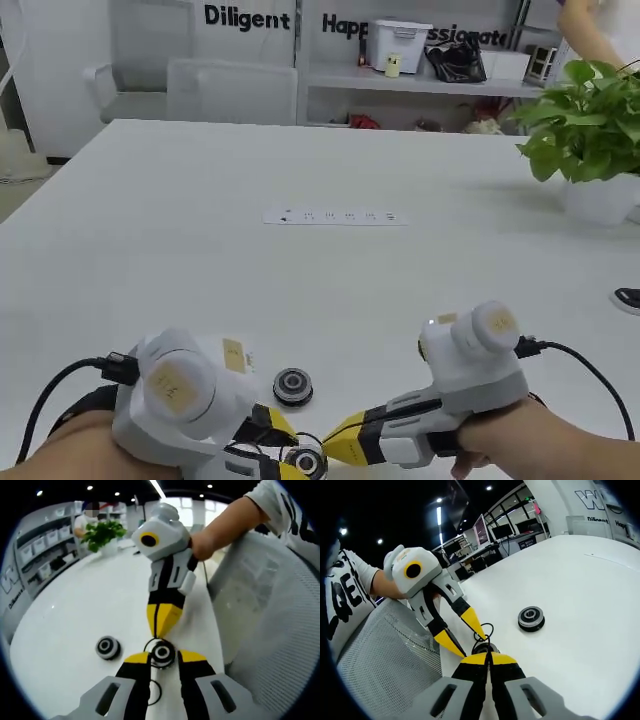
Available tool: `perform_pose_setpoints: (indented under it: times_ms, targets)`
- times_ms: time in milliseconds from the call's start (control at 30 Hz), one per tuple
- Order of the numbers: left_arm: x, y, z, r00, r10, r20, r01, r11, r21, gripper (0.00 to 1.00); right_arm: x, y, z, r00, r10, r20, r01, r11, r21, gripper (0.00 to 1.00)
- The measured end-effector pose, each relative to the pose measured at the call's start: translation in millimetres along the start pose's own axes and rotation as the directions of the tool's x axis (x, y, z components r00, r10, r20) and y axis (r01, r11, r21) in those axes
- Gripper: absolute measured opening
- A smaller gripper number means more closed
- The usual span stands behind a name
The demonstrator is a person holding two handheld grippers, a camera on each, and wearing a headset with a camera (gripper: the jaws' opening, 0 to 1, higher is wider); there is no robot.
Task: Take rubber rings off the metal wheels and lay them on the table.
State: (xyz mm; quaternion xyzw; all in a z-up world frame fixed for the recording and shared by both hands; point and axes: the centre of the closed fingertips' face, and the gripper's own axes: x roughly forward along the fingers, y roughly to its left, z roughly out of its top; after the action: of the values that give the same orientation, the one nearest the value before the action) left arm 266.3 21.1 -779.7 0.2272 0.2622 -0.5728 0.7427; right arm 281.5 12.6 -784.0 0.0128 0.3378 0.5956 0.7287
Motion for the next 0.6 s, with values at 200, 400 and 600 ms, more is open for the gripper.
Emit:
perform_pose_setpoints:
  times_ms: [200, 400, 600]
  targets:
    - [-10.3, -2.7, 3.1, 0.9995, 0.002, 0.030, -0.001, 1.000, -0.020, 0.29, -1.1, 2.1, 4.1, 0.9999, 0.003, 0.011, -0.003, 1.000, 0.000, 0.00]
    - [-20.2, -4.3, 7.1, 0.9979, 0.011, 0.063, -0.008, 0.999, -0.035, 0.34, -0.9, 9.4, 10.5, 0.9995, 0.017, 0.025, -0.017, 1.000, -0.002, 0.00]
    - [-29.1, -4.2, 11.2, 0.9958, 0.022, 0.089, -0.019, 0.999, -0.042, 0.40, -1.1, 12.3, 14.5, 0.9993, 0.021, 0.030, -0.021, 1.000, -0.010, 0.00]
